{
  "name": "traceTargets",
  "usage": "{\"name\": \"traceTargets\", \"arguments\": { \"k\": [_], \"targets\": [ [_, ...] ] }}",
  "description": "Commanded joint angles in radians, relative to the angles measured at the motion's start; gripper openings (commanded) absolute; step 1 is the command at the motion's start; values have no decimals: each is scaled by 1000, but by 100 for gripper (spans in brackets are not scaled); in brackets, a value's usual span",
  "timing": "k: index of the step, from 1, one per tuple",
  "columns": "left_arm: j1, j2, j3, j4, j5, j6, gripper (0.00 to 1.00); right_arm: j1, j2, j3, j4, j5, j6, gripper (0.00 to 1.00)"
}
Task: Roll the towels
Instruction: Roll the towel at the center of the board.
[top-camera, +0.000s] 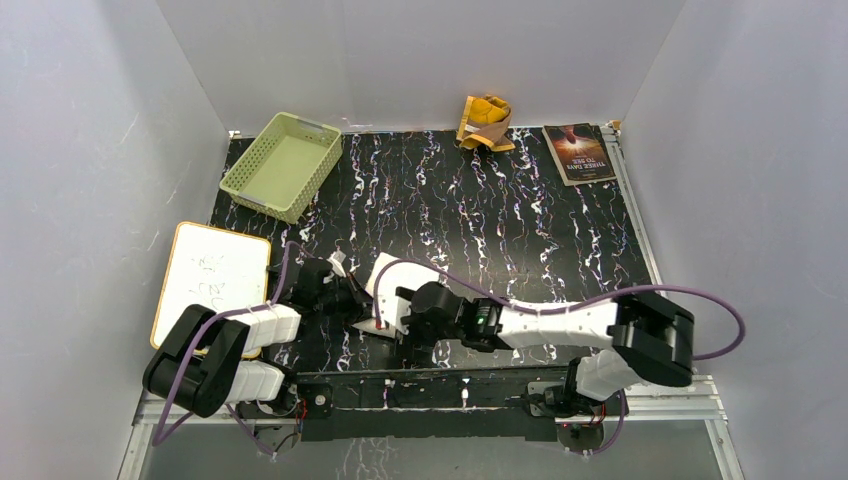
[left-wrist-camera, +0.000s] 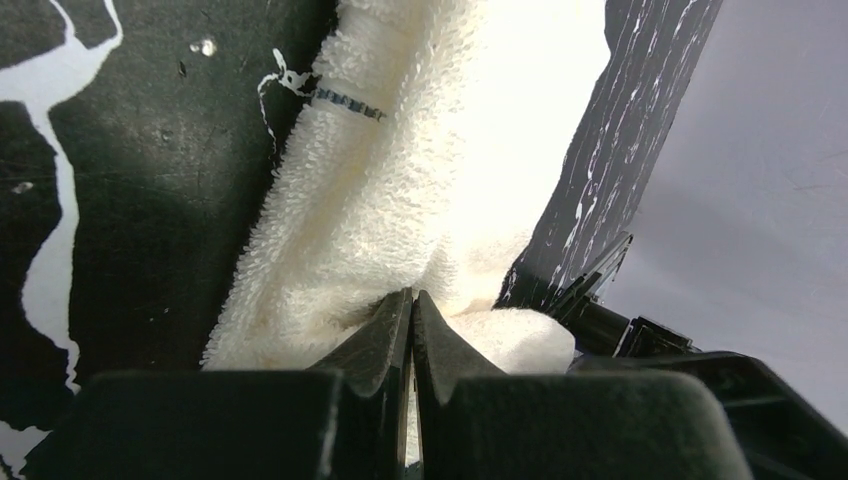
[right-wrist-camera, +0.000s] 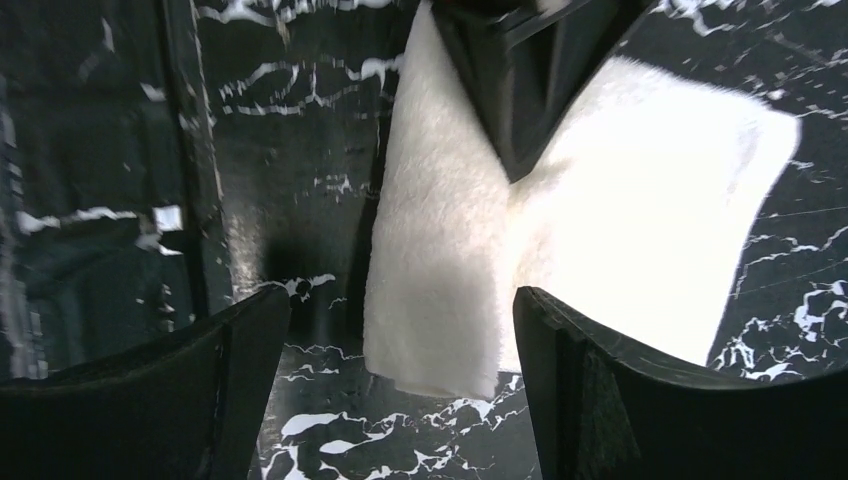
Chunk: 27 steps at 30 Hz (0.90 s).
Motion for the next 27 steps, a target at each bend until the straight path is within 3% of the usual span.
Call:
{"name": "traceTargets", "arguments": {
  "k": [1, 20, 27],
  "targets": [
    [-9, 22, 3, -111, -51, 51, 0, 28, 75, 0, 67, 72, -154, 79],
    [-11, -3, 28, -163, -38, 50, 0, 32, 226, -34, 126, 72, -168, 78],
    [-1, -92, 143, -335, -76, 80, 0, 30, 175, -24, 126, 72, -168, 78]
  ]
}}
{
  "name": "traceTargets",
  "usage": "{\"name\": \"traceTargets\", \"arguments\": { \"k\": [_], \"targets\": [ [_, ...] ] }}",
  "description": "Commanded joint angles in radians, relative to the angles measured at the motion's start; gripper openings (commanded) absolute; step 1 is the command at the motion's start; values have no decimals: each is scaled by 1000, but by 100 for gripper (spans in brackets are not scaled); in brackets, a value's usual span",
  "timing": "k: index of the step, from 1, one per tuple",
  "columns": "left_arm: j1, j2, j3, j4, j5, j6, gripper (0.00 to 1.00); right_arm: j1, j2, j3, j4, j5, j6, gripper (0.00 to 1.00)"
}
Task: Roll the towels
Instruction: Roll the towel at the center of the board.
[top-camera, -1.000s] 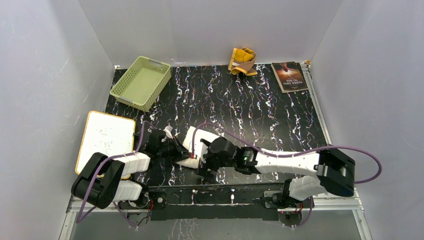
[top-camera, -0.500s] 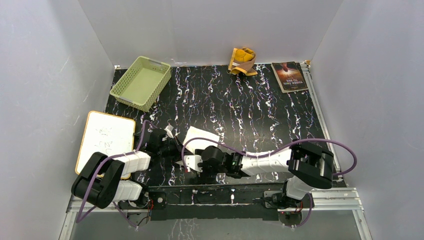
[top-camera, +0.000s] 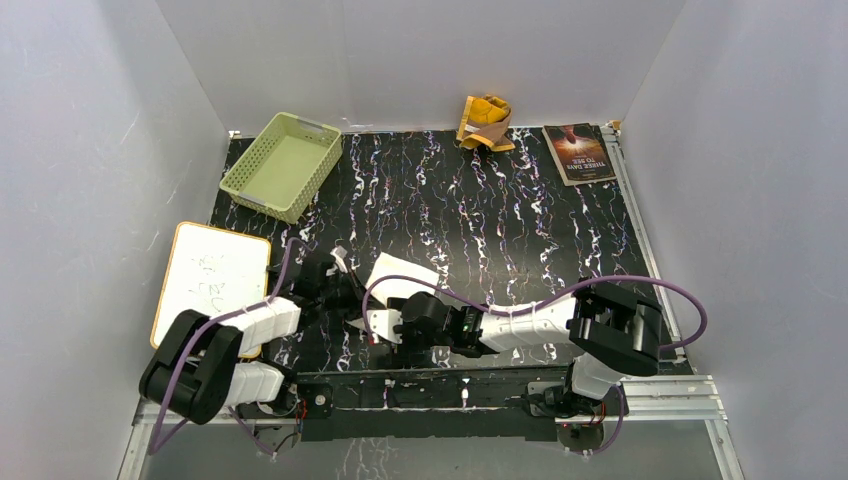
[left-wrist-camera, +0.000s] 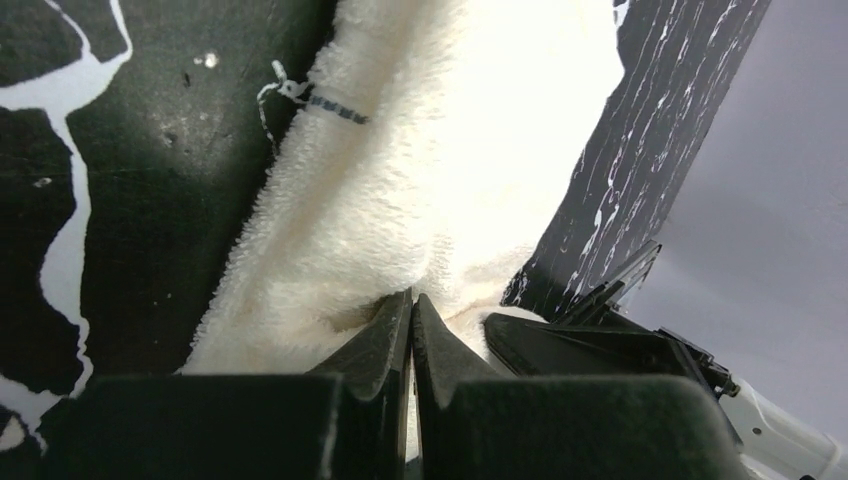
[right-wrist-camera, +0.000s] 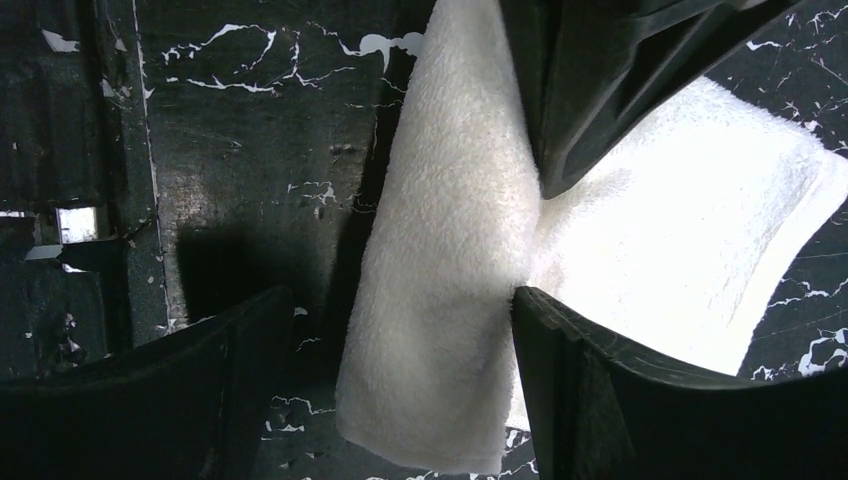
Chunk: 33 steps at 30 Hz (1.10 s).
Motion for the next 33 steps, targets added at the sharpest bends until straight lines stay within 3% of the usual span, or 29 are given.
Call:
{"name": "traceTargets", "arguments": {
  "k": [1, 4, 7, 8, 9, 10, 17, 23, 27, 33],
  "targets": [
    [10, -108, 101, -221, -68, 53, 0, 0, -43, -8, -20, 14, -14, 78],
    [29, -202, 202, -346, -113, 83, 7, -6, -98, -41, -20, 14, -14, 78],
    [39, -243, 306, -466, -159, 141, 8, -8, -170, -85, -20, 14, -14, 78],
    [41, -237, 328, -490, -164, 156, 8, -8, -196, -94, -25, -1, 355, 43],
    [41, -224, 340, -502, -162, 168, 8, -8, -223, -102, 15, -3, 481, 3],
    [43, -211, 341, -496, -149, 172, 8, -9, -249, -108, 24, 11, 492, 0],
    [28, -196, 245, -336, -14, 107, 8, -30, -339, -77, -12, 47, 441, 0],
    [28, -310, 265, -443, -8, 155, 9, -80, -326, -106, 36, -87, 484, 0],
    [29, -373, 322, -577, -94, 200, 11, -125, -316, -127, 60, -189, 546, 0],
    [30, -418, 433, -688, -154, 253, 13, -207, -338, -204, 192, -327, 730, 0]
  ]
}}
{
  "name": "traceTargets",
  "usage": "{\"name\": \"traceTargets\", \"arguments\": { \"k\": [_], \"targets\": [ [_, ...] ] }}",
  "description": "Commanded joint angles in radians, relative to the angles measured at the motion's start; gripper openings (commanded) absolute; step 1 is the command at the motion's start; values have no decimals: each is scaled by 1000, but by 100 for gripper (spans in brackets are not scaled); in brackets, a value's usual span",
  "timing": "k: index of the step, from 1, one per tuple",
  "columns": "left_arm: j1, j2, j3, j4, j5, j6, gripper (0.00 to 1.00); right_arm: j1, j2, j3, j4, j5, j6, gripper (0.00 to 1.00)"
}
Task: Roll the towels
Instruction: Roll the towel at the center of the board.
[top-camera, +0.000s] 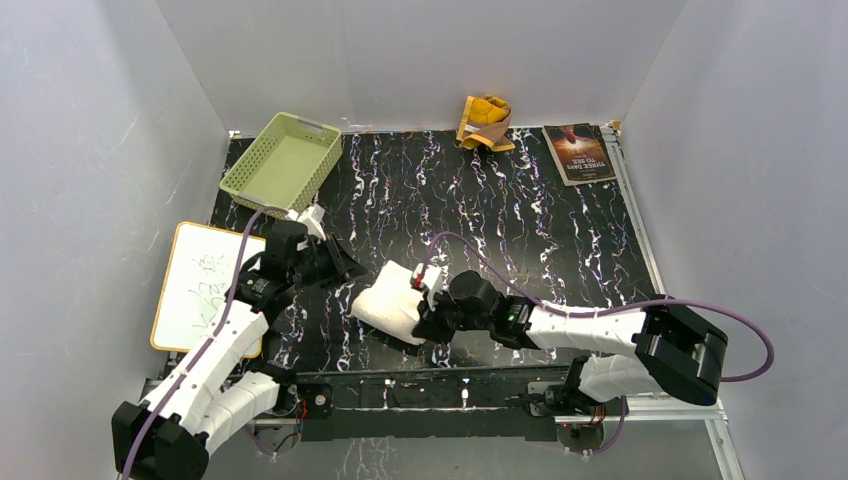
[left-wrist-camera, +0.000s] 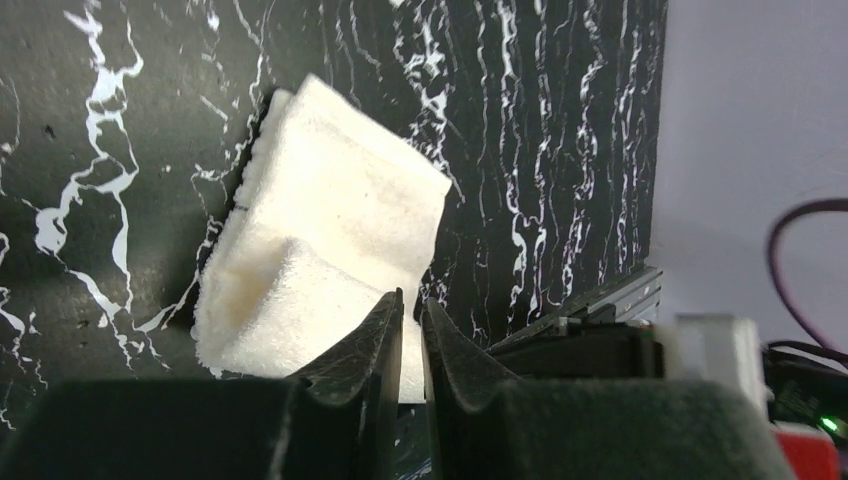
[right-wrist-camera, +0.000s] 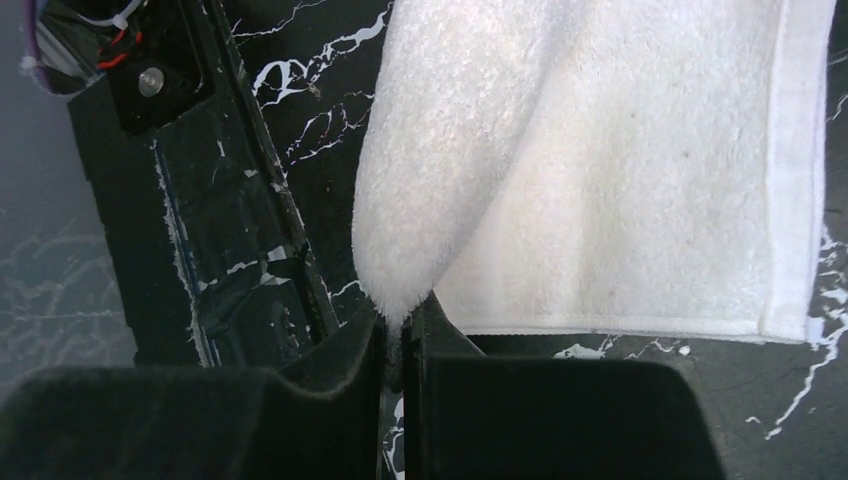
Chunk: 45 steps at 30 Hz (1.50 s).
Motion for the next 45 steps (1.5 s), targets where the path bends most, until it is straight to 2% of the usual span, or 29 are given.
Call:
{"name": "traceTargets", "arguments": {
  "k": [1, 4, 7, 13, 17, 23, 30, 34, 35, 36, 37, 38, 41, 45],
  "targets": [
    [-4, -24, 85, -101, -10, 57, 13, -58, -26, -53, 190, -127, 191, 0],
    [-4, -6, 58, -69, 57, 66, 13, -102, -14, -76, 235, -126, 324, 0],
    [-4, 3, -21, 20, 120, 12, 11, -122, 28, -69, 239, -124, 392, 0],
    [-6, 28, -187, 282, 216, -135, 9, -136, 178, -46, 273, -179, 449, 0],
    [-8, 94, -207, 389, 222, -167, 8, -141, 259, -40, 325, -224, 470, 0],
    [-14, 238, -234, 531, 242, -187, 7, -163, 330, -3, 312, -260, 474, 0],
    [-17, 292, -313, 494, 192, -122, 5, -180, 344, 28, 265, -260, 456, 0],
    [-17, 295, -389, 505, 148, -106, 4, -180, 318, 120, 108, -200, 355, 0],
    [-18, 297, -401, 508, 137, -101, 4, -180, 307, 151, 61, -190, 315, 6],
    [-18, 302, -408, 510, 125, -96, 4, -180, 295, 181, 16, -182, 275, 24],
    [-17, 305, -412, 508, 115, -89, 4, -178, 280, 208, -24, -164, 241, 38],
    [-17, 311, -413, 507, 107, -83, 4, -172, 264, 237, -72, -135, 195, 46],
    [-18, 333, -411, 512, 102, -74, 3, -125, 202, 295, -175, 4, 47, 54],
    [-18, 360, -404, 522, 107, -69, 3, -3, 131, 310, -191, 205, -143, 55]
  ]
}}
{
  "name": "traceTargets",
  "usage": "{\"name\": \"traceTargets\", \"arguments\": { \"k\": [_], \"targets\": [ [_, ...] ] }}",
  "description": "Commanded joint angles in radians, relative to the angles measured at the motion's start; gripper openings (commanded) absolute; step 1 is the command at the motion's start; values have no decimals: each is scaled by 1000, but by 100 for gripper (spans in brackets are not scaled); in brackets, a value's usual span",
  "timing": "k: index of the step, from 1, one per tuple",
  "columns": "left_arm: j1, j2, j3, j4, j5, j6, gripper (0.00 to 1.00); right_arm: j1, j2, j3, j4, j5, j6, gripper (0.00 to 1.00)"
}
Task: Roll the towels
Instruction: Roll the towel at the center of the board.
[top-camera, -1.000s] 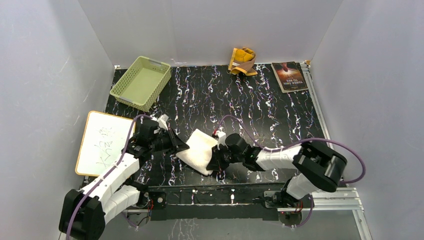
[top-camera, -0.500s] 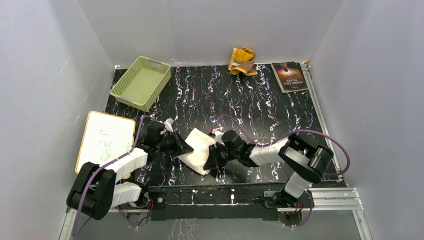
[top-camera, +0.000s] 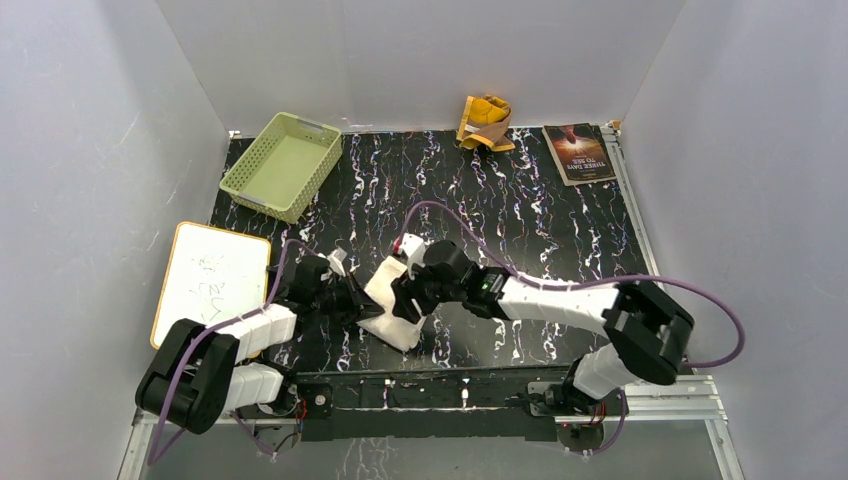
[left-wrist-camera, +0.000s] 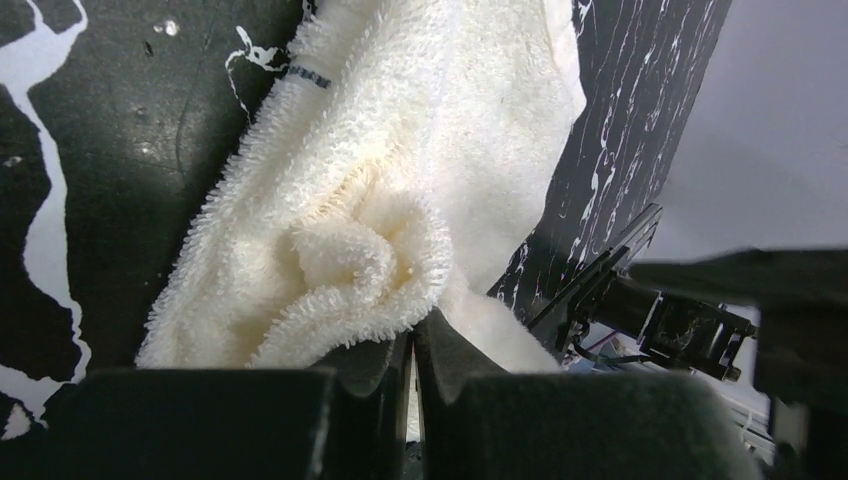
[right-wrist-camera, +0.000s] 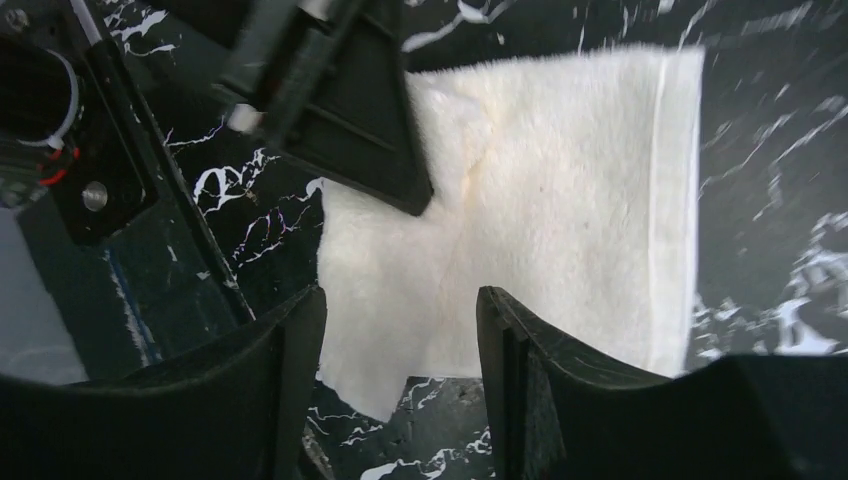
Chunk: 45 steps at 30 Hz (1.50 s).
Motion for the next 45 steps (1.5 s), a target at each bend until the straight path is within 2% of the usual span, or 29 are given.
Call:
{"name": "traceTargets", "arguments": {
  "k": [1, 4, 9, 21, 23, 25, 26, 27, 28, 33, 36, 38, 42, 45],
  "targets": [
    [-6, 44, -18, -53, -60, 50, 3, 148, -92, 51, -46, 274, -298, 55],
    [-5, 51, -13, -57, -60, 54, 3, 231, -70, 67, -60, 335, -381, 55],
    [-6, 54, -7, -75, -62, 58, 3, 297, 39, 108, -97, 372, -386, 56],
    [-5, 68, 15, -115, -57, 71, 3, 319, 187, 107, -22, 339, -362, 53],
    [-5, 67, 31, -132, -56, 76, 3, 318, 197, 99, -25, 337, -355, 48],
    [-4, 63, 52, -154, -53, 81, 3, 319, 211, 98, -42, 349, -334, 36],
    [-3, 57, 70, -176, -47, 88, 4, 319, 218, 99, -52, 353, -323, 27],
    [1, 48, 92, -203, -43, 95, 5, 315, 225, 100, -62, 352, -309, 14],
    [6, 31, 123, -241, -43, 109, 6, 310, 229, 100, -71, 351, -291, 1],
    [116, -71, 327, -476, -59, 226, 23, 254, 179, 58, -51, 269, -145, 0],
    [206, -132, 422, -561, -6, 292, 30, 191, 81, -8, 39, 145, -24, 0],
    [224, -167, 476, -599, 0, 315, 35, 116, 8, -78, 148, 35, 92, 0],
    [226, -190, 525, -619, 35, 323, 37, 9, -109, -187, 333, -112, 264, 0],
    [221, -206, 478, -556, 86, 293, 37, -55, -137, -222, 405, -167, 354, 0]
  ]
}}
